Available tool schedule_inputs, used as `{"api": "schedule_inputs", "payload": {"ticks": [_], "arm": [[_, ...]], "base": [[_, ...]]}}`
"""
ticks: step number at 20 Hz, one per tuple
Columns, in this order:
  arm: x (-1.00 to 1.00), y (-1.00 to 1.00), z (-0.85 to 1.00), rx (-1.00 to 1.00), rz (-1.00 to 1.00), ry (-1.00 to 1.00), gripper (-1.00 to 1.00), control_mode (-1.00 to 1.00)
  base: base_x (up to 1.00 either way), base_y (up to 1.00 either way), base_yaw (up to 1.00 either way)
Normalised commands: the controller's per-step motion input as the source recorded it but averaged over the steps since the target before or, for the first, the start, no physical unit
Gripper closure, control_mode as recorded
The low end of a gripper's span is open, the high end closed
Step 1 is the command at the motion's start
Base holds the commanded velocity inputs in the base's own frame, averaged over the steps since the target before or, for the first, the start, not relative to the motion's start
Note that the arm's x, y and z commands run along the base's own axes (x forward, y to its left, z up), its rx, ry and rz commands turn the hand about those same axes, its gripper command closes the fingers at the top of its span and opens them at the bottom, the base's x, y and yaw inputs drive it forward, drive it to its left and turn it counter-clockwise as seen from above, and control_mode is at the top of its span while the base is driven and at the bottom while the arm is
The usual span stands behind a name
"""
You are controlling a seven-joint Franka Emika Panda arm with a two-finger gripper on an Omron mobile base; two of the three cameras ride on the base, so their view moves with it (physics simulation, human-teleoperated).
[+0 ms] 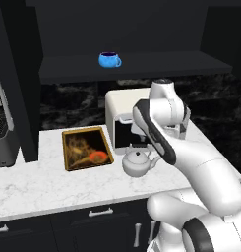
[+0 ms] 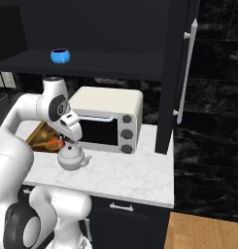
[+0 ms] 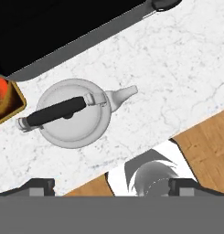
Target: Pick the kettle from the counter and place it on the tray. Then pick the mug from the cabinet and place it on the tray. Then close the cabinet doors.
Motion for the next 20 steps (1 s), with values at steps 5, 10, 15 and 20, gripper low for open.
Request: {"api": "schedule_inputs", "payload": {"ticks": [5,10,15,20], "arm": [[0.37,0.07,-0.28,0.0,-0.03,0.0,-1.0,-1.0],[0.18,0.01,-0.21,0.1,-0.23,-0.01,-1.0,-1.0],[0.16,0.0,-0.23,0.16,-0.27,-0.01,-1.0,-1.0],[0.13,0.07,-0.15,0.11,-0.18,-0.04,-1.0,-1.0]], "base": [[0.0,0.0,0.0],[0.0,0.0,0.0],[0.0,0.0,0.0],[0.0,0.0,0.0]]}}
